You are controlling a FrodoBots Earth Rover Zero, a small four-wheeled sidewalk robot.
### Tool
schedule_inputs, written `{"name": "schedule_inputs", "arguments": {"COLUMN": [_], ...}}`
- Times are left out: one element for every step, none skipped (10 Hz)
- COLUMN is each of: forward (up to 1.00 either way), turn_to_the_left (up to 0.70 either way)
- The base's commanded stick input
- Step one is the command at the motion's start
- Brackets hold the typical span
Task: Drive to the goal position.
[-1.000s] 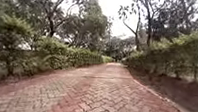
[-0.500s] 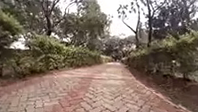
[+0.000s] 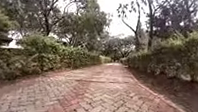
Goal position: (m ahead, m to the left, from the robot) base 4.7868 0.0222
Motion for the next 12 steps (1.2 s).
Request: {"name": "schedule_inputs", "arguments": {"forward": [0.7,0.7,0.7,0.7,0.7,0.7,0.7,0.7,0.7,0.7,0.7,0.7], "turn_to_the_left": [0.0,-0.01,-0.06,-0.13,-0.26,-0.35,-0.35,-0.35,-0.35,-0.35,-0.35,-0.28]}}
